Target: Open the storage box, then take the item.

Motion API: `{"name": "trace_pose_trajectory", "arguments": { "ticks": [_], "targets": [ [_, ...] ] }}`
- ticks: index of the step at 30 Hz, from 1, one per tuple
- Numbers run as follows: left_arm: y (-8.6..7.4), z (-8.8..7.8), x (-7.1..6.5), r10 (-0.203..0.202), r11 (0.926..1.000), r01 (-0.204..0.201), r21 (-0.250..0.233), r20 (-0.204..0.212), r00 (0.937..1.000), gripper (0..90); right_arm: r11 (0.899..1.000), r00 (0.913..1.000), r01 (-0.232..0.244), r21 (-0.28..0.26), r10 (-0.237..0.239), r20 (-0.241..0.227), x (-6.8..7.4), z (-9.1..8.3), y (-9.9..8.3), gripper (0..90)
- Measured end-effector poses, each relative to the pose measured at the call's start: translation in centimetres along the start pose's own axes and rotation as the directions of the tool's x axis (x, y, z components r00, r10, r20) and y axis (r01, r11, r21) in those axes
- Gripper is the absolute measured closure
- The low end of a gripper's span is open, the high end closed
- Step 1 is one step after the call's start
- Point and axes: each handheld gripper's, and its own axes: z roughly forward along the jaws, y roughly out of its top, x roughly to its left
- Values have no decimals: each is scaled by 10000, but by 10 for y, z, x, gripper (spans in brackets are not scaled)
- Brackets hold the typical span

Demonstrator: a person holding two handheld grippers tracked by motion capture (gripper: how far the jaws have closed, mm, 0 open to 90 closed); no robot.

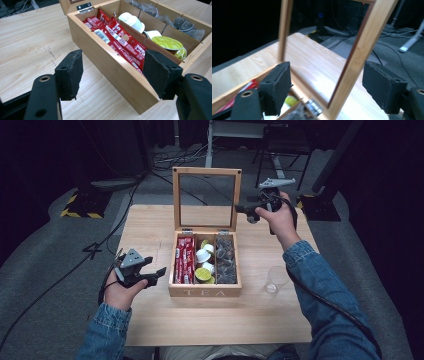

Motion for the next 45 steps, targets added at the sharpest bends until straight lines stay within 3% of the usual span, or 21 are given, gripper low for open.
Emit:
{"name": "trace_pose_trajectory", "arguments": {
  "ticks": [5, 9, 13, 16, 20, 22, 24, 26, 27, 29, 30, 32, 35, 36, 37, 38, 40, 41, 42, 43, 45],
  "targets": [
    [0, 1, -1, 11, 10000, -11, 64, -21, 10000, 333, 9999, 9973, 90, 92, -83, -735, 9, -20, -10, 263],
    [-4, 2, -1, -5, 9998, 6, 214, -54, 10000, 332, 9980, 9934, 400, 482, -346, -1092, 17, -24, -19, 303],
    [-8, 2, 1, 43, 9992, -39, 408, -112, 9999, 324, 9935, 9904, 695, 907, -578, -1256, 23, -18, -28, 331],
    [-13, 5, 2, -223, 9981, 228, 577, -101, 9997, 318, 9895, 9875, 868, 1159, -701, -1415, 26, -12, -32, 345],
    [-20, 10, 3, -233, 9952, 232, 954, -3, 9997, 310, 9832, 9824, 1092, 1463, -844, -1664, 30, 0, -38, 376],
    [-23, 13, 3, -283, 9931, 283, 1136, -10, 9996, 306, 9747, 9784, 1296, 1823, -958, -1832, 32, 10, -43, 411],
    [-26, 16, 4, -400, 9912, 396, 1263, 11, 9992, 304, 9723, 9773, 1328, 1926, -960, -1890, 33, 13, -44, 414],
    [-28, 17, 5, -432, 9889, 422, 1426, 35, 9991, 302, 9626, 9749, 1546, 2225, -1122, -1922, 35, 21, -48, 419],
    [-31, 19, 6, -533, 9879, 522, 1461, 42, 9986, 301, 9520, 9701, 1804, 2474, -1306, -2046, 39, 27, -50, 418],
    [-32, 19, 6, -605, 9865, 596, 1527, 16, 9982, 301, 9459, 9672, 1947, 2594, -1411, -2113, 41, 30, -51, 419],
    [-33, 20, 7, -615, 9856, 608, 1579, -1, 9981, 301, 9334, 9602, 2204, 2833, -1566, -2312, 46, 37, -54, 434],
    [-34, 21, 9, -663, 9847, 656, 1613, -14, 9978, 302, 9296, 9585, 2270, 2903, -1604, -2357, 48, 40, -55, 442],
    [-34, 22, 11, -688, 9838, 686, 1656, -44, 9976, 303, 9036, 9492, 2610, 3397, -1763, -2605, 54, 48, -61, 508],
    [-35, 22, 11, -690, 9837, 686, 1659, -36, 9976, 303, 8858, 9434, 2828, 3681, -1874, -2737, 57, 51, -64, 551],
    [-35, 22, 11, -668, 9838, 665, 1663, -37, 9978, 303, 8858, 9434, 2828, 3681, -1874, -2737, 57, 51, -64, 551],
    [-35, 23, 11, -668, 9839, 662, 1662, -23, 9978, 303, 8710, 9399, 2953, 3926, -1910, -2832, 60, 54, -67, 561],
    [-35, 23, 11, -664, 9840, 658, 1658, -18, 9978, 303, 8658, 9393, 2981, 4019, -1913, -2846, 60, 55, -68, 560],
    [-35, 24, 11, -684, 9838, 674, 1664, 3, 9977, 303, 8520, 9389, 3052, 4254, -1944, -2842, 61, 58, -71, 546],
    [-35, 24, 12, -665, 9835, 650, 1691, 31, 9978, 303, 8520, 9389, 3052, 4254, -1944, -2842, 61, 58, -71, 546],
    [-34, 24, 12, -652, 9832, 636, 1712, 37, 9979, 302, 8384, 9352, 3154, 4446, -1953, -2953, 62, 61, -74, 532],
    [-34, 24, 13, -648, 9837, 636, 1682, 19, 9979, 302, 8317, 9341, 3184, 4549, -1937, -2998, 62, 64, -77, 509]
  ]
}}
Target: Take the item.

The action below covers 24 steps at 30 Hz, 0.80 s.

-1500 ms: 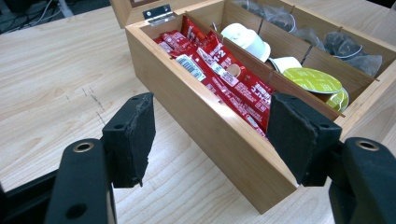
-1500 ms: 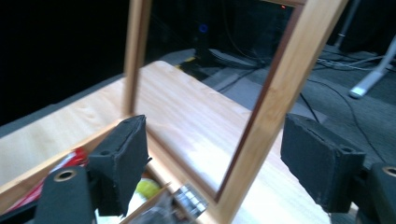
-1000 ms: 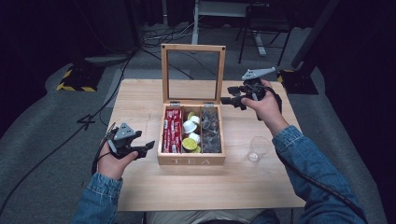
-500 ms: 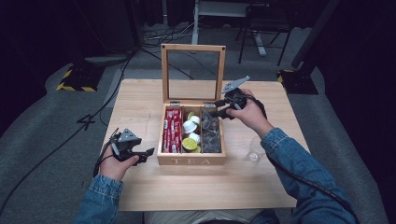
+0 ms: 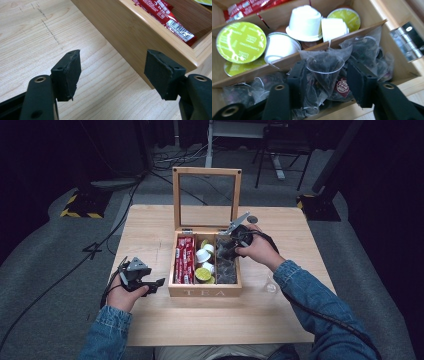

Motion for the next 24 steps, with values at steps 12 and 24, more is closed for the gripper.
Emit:
{"name": "trace_pose_trajectory", "arguments": {
  "ticks": [12, 24],
  "targets": [
    [0, 0, 1, -24, 10000, 24, -35, 32, 10000, 301, 9982, 9985, -371, 461, 389, -383, -3, 21, -1, 489],
    [-1, 0, 2, -35, 10000, 35, -36, -10, 10000, 300, 9994, 9997, -241, 265, 243, -69, -4, 24, 0, 715]
  ]
}}
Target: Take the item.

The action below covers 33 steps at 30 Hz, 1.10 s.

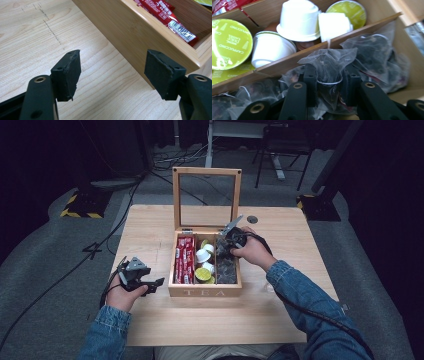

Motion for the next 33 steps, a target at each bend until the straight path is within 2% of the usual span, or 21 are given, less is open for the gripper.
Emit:
{"name": "trace_pose_trajectory", "arguments": {
  "ticks": [4, 16, 24, 25, 33],
  "targets": [
    [0, 0, 0, -24, 10000, 24, -29, 0, 10000, 300, 9998, 10000, 8, -197, -6, 75, -1, -4, -3, 727],
    [-2, 2, 3, -88, 9999, 89, 79, -20, 10000, 300, 9945, 9998, -151, -1036, 140, -119, 1, -25, -3, 728],
    [-5, 3, 7, -126, 9997, 129, 201, -160, 9998, 298, 9830, 9995, -324, -1809, 311, -99, 4, -42, -3, 727],
    [-6, 4, 8, 34, 9992, -16, 394, -453, 9990, 298, 9794, 9995, -318, -1995, 312, -64, 6, -47, -3, 727],
    [-12, 6, 12, 92, 9968, -36, 802, -689, 9976, 288, 9690, 9996, -231, -2458, 267, 113, 12, -67, -5, 727]
  ]
}}
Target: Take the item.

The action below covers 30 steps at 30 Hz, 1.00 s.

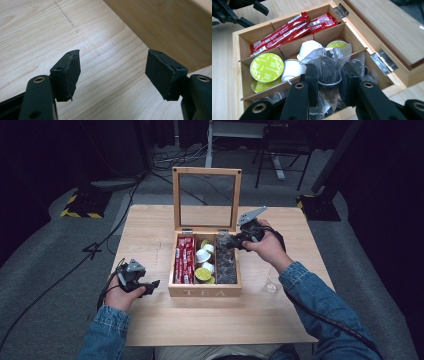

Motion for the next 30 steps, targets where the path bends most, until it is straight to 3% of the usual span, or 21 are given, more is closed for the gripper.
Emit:
{"name": "trace_pose_trajectory", "arguments": {
  "ticks": [11, 18, 30],
  "targets": [
    [0, 2, -1, 10, 9999, -11, 110, 49, 10000, 285, 9991, 9989, -232, -343, 246, 397, 5, -36, -13, 727],
    [0, 3, -2, 70, 9998, -70, 182, 30, 10000, 285, 9973, 9958, -519, -522, 556, 721, 10, -64, -32, 727],
    [0, 4, -4, 149, 9990, -147, 419, -49, 9999, 285, 9964, 9904, -640, -559, 703, 1189, 22, -93, -56, 726]
  ]
}}
